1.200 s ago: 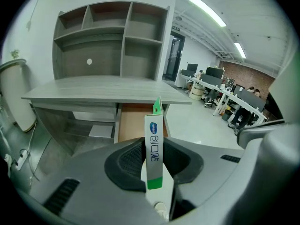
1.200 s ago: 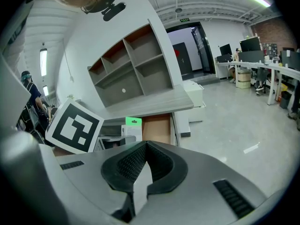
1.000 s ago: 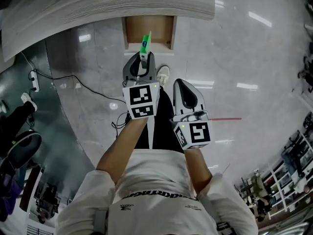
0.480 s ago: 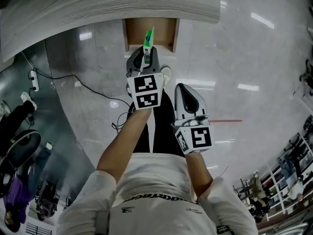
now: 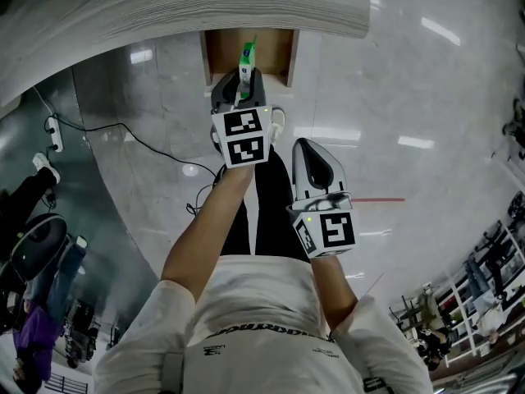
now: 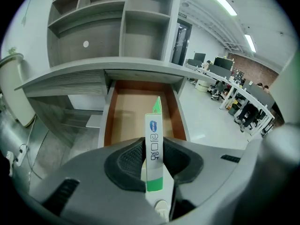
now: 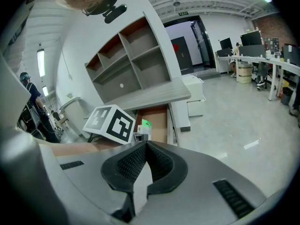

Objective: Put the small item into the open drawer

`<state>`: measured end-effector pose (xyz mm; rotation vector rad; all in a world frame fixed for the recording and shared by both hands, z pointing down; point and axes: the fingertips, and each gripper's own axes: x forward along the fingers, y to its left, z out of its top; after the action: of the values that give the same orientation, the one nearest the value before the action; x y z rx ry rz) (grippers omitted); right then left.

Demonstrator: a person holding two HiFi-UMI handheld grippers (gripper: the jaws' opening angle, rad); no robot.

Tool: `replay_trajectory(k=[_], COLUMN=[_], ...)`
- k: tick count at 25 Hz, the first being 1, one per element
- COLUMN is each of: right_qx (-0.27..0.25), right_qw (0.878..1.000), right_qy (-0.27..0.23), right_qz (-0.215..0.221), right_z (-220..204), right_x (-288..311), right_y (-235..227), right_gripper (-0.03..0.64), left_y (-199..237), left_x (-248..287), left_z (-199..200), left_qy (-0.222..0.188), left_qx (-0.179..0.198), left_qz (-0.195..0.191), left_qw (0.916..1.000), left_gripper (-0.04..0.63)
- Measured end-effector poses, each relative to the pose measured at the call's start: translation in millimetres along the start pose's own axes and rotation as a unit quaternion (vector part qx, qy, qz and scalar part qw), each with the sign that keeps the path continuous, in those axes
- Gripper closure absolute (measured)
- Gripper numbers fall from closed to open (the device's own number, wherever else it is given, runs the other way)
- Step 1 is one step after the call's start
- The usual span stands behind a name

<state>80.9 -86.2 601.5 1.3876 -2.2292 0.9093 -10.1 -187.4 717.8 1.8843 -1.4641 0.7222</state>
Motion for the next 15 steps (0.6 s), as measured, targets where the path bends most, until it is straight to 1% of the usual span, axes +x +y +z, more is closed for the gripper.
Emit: replay_trajectory(k=[15], right_qx=[0.002], right_qw=[1.0], right_qy=[0.005], right_qz=[0.001], right_z=[-2], right_x=[1], right_y=[-5], right_gripper=[0.588], left_y=[5], left_x=[27], left_z=[-5], left_qy=[0.026], left_qx=[-0.014], left_qz=[0.009], left_qw=[0.9995], left_gripper=[0.495])
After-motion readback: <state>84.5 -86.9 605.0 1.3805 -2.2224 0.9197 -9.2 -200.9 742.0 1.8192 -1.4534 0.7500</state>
